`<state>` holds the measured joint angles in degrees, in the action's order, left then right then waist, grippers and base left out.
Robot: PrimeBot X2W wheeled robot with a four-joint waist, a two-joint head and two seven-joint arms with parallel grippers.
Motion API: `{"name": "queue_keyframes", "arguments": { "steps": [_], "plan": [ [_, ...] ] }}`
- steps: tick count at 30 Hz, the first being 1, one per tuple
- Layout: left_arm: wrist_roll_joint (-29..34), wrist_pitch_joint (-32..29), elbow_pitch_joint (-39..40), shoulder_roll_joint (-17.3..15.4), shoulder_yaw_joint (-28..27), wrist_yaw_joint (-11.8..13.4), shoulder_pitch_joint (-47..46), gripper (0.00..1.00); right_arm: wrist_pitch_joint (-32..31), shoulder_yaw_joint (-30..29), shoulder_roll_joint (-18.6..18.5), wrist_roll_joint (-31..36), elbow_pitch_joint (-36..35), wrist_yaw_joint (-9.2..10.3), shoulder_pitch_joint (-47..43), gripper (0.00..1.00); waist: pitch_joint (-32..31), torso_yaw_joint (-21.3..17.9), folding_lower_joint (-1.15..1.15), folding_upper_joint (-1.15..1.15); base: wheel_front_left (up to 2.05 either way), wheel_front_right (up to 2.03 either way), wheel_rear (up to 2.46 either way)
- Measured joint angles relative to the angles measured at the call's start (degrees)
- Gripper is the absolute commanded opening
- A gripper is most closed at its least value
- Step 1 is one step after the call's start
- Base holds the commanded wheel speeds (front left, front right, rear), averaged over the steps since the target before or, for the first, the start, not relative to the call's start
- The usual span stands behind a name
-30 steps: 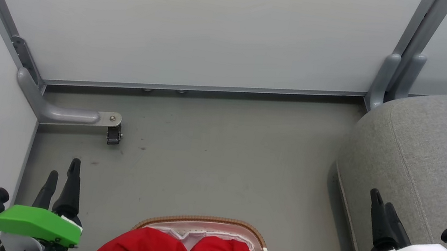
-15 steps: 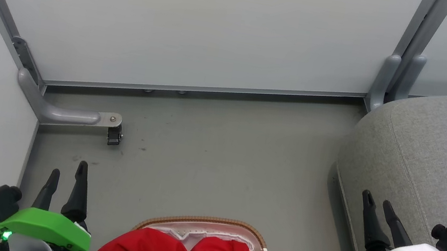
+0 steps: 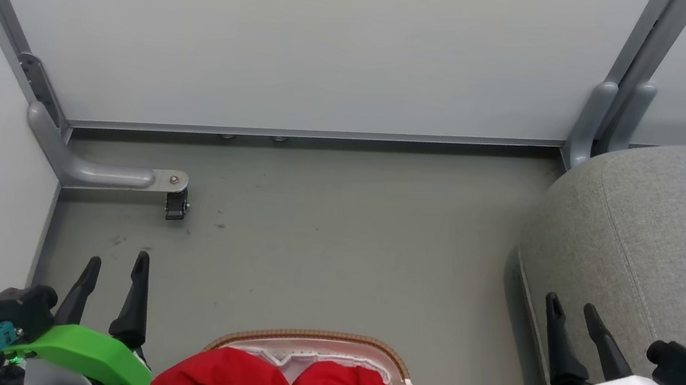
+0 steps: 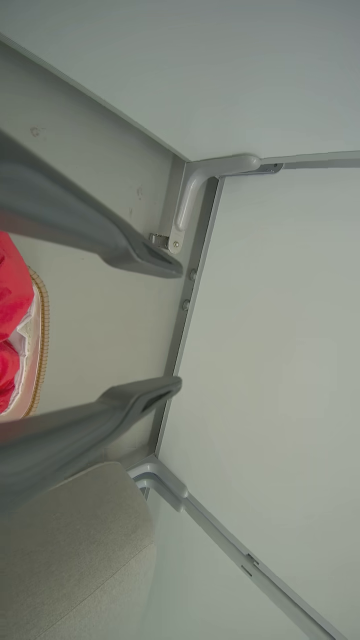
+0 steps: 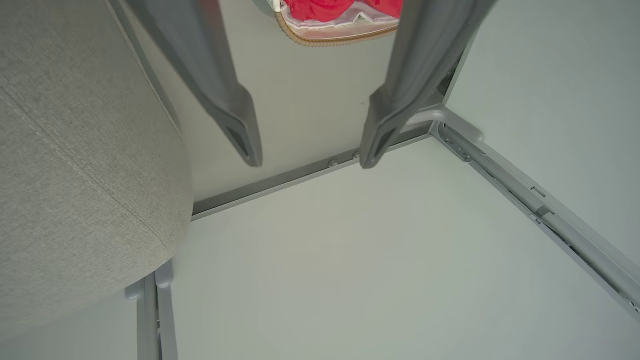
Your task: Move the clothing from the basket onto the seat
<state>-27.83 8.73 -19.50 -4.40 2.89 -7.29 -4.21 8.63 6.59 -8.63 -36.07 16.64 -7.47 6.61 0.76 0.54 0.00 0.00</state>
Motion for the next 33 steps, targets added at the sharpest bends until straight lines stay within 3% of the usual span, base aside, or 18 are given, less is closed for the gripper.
{"name": "queue_keyframes", "arguments": {
  "steps": [33],
  "plan": [
    [16.27,4.22,0.08,0.81,1.57,-0.09,0.59,1.00,4.20,1.01,0.34,15.35,1.36,-0.01,0.27,1.00,0.55,0.18,0.00,0.00,0.00,0.00,0.00]
  ]
}}
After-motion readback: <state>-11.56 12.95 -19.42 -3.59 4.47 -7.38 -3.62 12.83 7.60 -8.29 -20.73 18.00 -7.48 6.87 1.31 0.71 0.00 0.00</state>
